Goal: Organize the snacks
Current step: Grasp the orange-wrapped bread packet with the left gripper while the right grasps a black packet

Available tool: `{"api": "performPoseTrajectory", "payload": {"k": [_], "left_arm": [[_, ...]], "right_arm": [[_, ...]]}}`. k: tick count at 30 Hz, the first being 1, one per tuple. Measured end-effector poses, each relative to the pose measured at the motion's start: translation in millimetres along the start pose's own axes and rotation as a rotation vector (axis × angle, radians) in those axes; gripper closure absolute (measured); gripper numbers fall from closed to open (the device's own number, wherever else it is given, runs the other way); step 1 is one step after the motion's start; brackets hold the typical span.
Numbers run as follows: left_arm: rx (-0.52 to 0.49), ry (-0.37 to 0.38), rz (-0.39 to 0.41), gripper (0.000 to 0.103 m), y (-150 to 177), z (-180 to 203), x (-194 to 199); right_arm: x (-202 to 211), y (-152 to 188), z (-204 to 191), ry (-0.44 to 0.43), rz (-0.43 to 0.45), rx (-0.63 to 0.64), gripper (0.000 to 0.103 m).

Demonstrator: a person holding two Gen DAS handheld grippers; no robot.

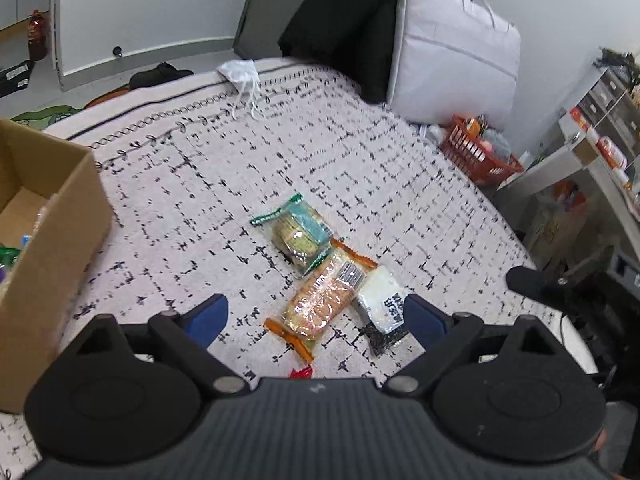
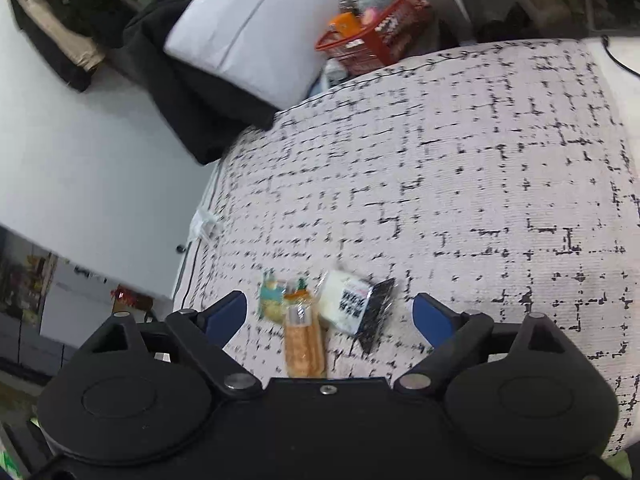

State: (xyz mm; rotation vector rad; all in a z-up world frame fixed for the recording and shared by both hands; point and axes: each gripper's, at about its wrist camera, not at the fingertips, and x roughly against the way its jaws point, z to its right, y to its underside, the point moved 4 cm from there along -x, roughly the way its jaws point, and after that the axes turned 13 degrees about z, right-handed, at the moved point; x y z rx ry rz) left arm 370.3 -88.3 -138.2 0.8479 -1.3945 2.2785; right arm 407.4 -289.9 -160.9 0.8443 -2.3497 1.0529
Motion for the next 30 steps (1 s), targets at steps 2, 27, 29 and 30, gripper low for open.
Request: {"api": "performPoseTrajectory", "payload": {"k": [2, 27, 29, 30], "left_arm": [[-0.017, -0.001, -0.010, 0.010, 1.2, 2.0, -10.2], [-0.090, -0.008, -0.124, 0.061, 21.7, 6.2, -102.5], [-0.079, 0.000, -0.129, 0.062, 19.4, 4.6, -102.5], [-0.078, -0.001, -0.128, 0.063, 17.9, 3.6, -101.3]], "right_arm": [[-4.8, -1.9, 4.6, 0.011, -0.004, -0.022, 0.015], [-73.2, 11.2, 22.4, 0.072, -0.072, -0.097, 0.032], [-78.5, 11.0, 25.4, 0.073, -0.074, -0.112, 0.035], [-81.6, 12.1, 27.4, 0.078, -0.082, -0.123, 0.037]]}}
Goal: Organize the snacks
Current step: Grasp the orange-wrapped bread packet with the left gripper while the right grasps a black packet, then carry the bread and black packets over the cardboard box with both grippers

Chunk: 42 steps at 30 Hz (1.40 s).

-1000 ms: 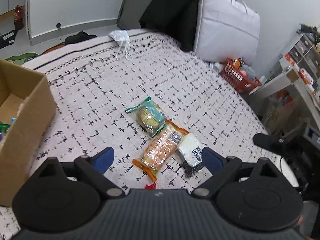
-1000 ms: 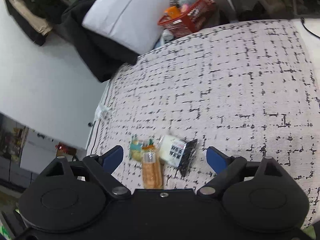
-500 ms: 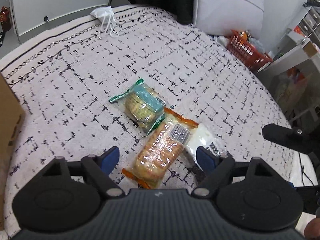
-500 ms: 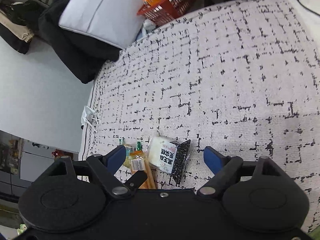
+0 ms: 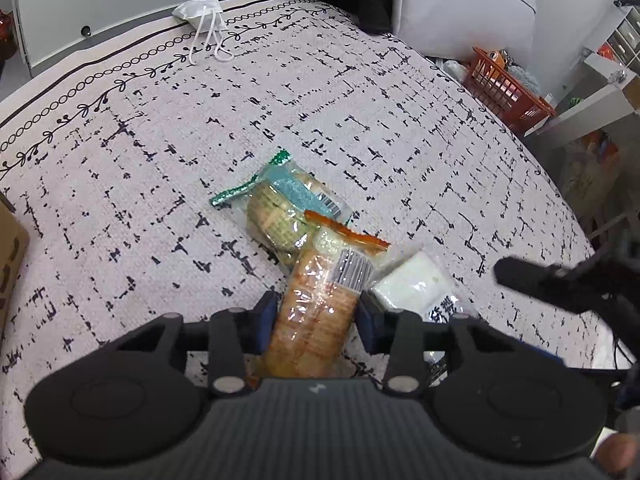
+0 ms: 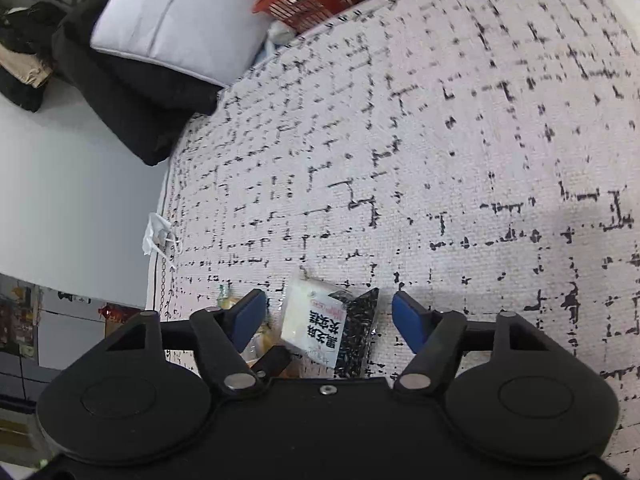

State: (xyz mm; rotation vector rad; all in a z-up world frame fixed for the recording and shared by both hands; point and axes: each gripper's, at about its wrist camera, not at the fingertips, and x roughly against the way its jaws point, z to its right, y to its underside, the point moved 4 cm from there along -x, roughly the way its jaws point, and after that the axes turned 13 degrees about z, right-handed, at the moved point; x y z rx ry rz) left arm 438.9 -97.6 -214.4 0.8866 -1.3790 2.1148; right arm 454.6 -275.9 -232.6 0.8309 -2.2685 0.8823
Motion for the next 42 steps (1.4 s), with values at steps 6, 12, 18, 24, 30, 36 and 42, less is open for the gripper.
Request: {"api": "performPoseTrajectory", "payload": {"k": [6, 12, 18, 24, 30, 36, 42], "left_arm": [[0.010, 0.003, 0.025, 0.063, -12.5, -6.8, 14.1], [0.028, 0.008, 0.037, 0.063, -18.2, -11.5, 29.1], [0.034, 0.002, 0.047, 0.063, -20.3, -15.7, 49.4], [0.031, -0.005, 0.087, 0.063, -28.5, -19.1, 79.4], [0.059, -0.028, 0.126, 0.063, -28.5, -33.0, 107.8], [0.078, -0.058, 0.155, 0.063, -25.3, -47.7, 131.6], [0.077, -0.065, 0.190, 0.063, -29.8, -52.1, 157.4]], "right_arm": [[-18.1, 11.7, 3.2, 0.008, -0.057, -0.025, 0.045], [-21.5, 15.6, 3.2, 0.022, -0.037, -0.011, 0.073], [-14.8, 12.8, 3.7, 0.007, -0.018, -0.043, 0.086], [6.3, 6.8, -11.1, -0.041, 0.039, 0.006, 0.090], [25.0, 7.1, -29.0, -0.103, 0.065, 0.048, 0.091], [50.8, 9.6, -51.7, -0.177, 0.094, 0.107, 0.091], [70.7, 12.9, -67.1, -0.231, 0.113, 0.144, 0.091]]}}
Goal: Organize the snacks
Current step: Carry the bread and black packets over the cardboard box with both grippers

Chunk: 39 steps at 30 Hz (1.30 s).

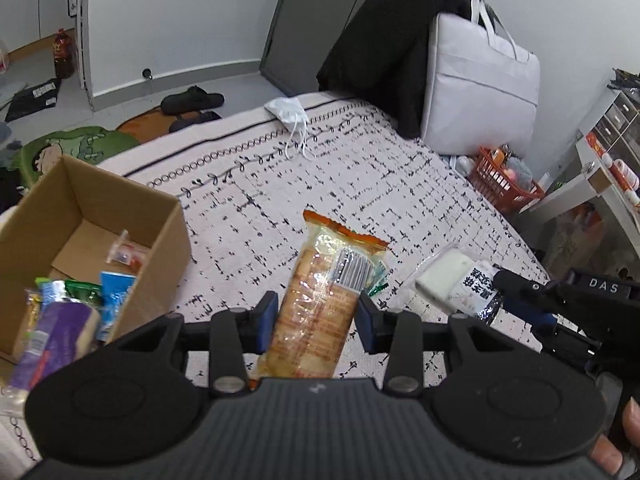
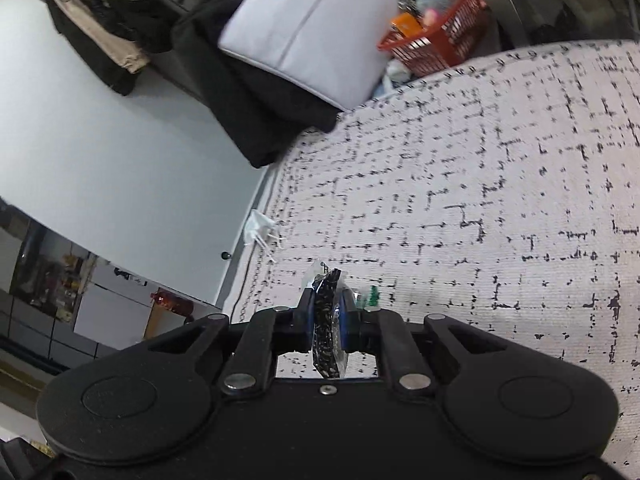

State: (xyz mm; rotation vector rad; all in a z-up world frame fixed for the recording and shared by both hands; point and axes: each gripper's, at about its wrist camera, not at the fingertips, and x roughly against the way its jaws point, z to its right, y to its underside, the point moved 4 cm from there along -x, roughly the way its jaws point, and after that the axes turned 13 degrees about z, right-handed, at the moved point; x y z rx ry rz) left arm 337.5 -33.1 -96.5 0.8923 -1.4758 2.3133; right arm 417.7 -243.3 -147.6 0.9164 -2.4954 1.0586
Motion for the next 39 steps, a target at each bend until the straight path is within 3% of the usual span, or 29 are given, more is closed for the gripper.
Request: {"api": "performPoseTrajectory", "payload": {"k": [23, 39], "left_arm": [[0.034, -0.023, 0.092, 0.063, -14.4, -34.4, 68.2], [0.127, -0.079, 0.173, 0.063, -56.9, -112.6, 104.5]], "right_arm": [[48.4, 26.2, -69.3, -0.128, 0.016, 0.169, 0.091], [65.2, 51.6, -103.8, -0.162, 0.026, 0.254, 0.091]]}}
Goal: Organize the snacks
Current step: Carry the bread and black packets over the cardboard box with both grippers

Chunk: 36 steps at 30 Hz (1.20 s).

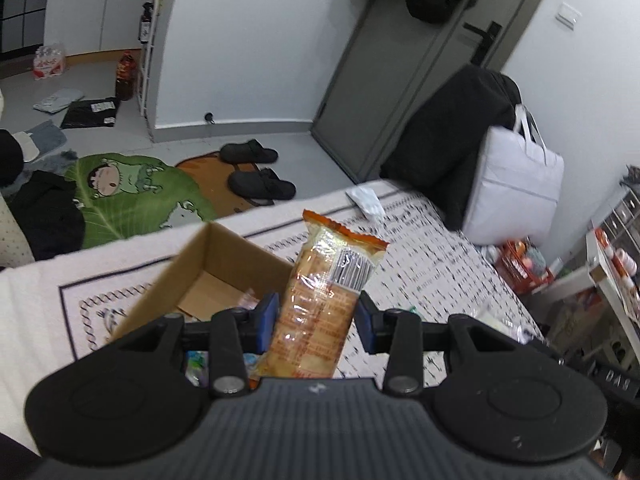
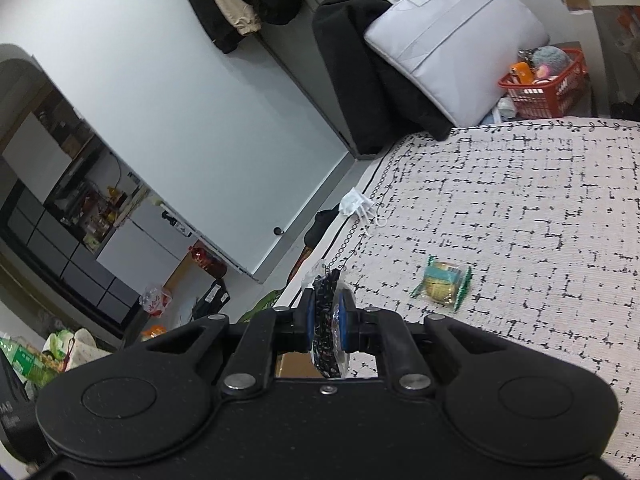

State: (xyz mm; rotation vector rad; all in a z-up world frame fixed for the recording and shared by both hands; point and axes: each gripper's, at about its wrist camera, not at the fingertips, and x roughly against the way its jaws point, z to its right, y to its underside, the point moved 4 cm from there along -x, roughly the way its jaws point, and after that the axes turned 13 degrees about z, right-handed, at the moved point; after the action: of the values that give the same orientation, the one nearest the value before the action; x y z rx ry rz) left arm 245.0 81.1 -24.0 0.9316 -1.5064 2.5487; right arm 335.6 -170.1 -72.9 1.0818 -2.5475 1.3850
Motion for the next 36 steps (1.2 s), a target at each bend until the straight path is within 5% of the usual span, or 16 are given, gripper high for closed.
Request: {"api": "performPoseTrajectory", "payload": {"k": [9, 36], "left_arm": [[0.027, -0.010, 0.017, 0.063, -23.4, -32.1, -1.4], [0.104, -0.032, -0.228, 0.063, -10.9, -100.8, -88.9]], "right_arm": [[-2.0, 11.1, -28.0, -0.034, 0.000, 0.054, 0.091], [-38.1, 47.0, -85.2, 0.014, -0.156, 0.124, 0.091]]}}
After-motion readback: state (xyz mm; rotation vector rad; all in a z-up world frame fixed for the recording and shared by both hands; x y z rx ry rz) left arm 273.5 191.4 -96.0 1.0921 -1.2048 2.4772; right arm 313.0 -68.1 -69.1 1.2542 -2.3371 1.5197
